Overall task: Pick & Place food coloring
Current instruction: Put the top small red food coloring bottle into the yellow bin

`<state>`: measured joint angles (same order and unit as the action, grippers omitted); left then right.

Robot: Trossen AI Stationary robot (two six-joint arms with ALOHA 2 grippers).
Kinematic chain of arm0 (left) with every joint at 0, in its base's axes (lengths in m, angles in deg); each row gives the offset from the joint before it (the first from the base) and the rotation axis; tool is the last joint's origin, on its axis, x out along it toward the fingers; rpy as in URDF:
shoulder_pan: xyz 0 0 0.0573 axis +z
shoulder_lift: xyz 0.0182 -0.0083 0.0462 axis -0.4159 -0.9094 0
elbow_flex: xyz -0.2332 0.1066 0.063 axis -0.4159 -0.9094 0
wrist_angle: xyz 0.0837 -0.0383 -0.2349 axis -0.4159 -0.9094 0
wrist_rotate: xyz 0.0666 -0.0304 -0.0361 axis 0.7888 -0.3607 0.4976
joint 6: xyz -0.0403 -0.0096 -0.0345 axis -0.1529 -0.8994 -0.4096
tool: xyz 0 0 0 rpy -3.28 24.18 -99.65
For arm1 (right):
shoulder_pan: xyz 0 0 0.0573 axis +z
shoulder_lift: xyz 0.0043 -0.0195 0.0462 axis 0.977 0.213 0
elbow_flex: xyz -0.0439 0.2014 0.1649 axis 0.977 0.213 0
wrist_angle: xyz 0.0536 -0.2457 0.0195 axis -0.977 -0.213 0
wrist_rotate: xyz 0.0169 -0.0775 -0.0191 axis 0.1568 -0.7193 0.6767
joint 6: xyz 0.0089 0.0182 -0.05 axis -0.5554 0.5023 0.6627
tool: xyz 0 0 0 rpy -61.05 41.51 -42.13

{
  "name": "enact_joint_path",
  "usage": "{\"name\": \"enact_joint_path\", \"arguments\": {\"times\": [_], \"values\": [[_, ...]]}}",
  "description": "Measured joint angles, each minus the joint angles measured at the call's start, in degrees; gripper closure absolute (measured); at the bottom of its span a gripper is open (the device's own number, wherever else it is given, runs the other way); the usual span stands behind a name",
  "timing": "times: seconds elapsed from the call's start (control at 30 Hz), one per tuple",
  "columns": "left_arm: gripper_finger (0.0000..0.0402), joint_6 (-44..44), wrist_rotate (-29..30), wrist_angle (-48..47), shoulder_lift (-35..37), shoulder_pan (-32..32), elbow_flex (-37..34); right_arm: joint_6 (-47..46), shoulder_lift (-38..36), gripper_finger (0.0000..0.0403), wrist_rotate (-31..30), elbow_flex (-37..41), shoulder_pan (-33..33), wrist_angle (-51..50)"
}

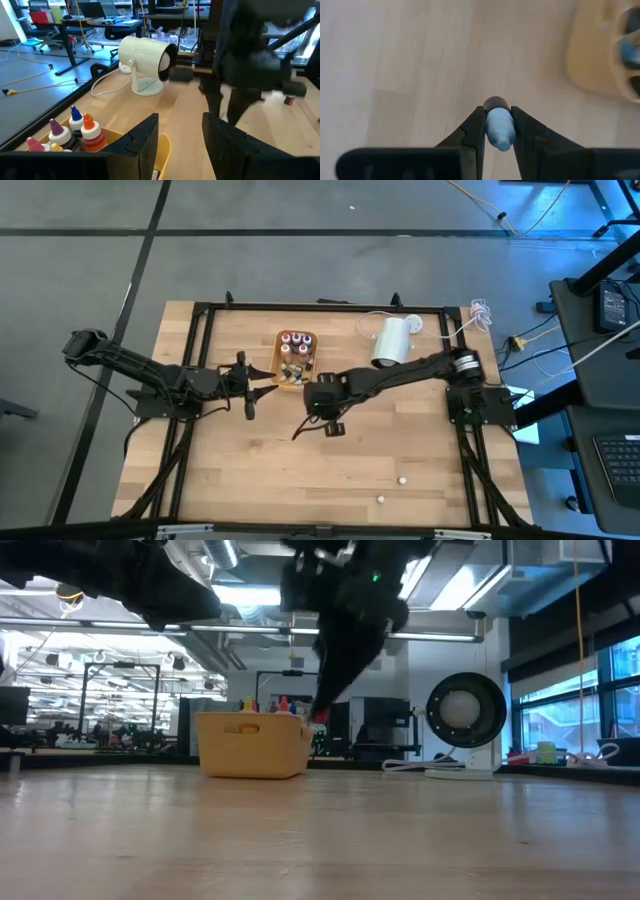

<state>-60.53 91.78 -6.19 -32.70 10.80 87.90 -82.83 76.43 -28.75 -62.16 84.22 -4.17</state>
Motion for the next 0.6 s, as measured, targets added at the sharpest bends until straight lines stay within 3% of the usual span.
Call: {"name": "enact_joint_path", "arguments": {"times": [0.27,0.6], "values": [[0.0254,0.1,0.0,0.0,0.0,0.0,0.0,1.2,9.1,0.0326,0.1,-5.3,0.0,-2.5],[0.0254,0.1,0.0,0.0,0.0,0.0,0.0,1.7,10.8,0.0297,0.1,-5.3,0.0,-2.6]]}}
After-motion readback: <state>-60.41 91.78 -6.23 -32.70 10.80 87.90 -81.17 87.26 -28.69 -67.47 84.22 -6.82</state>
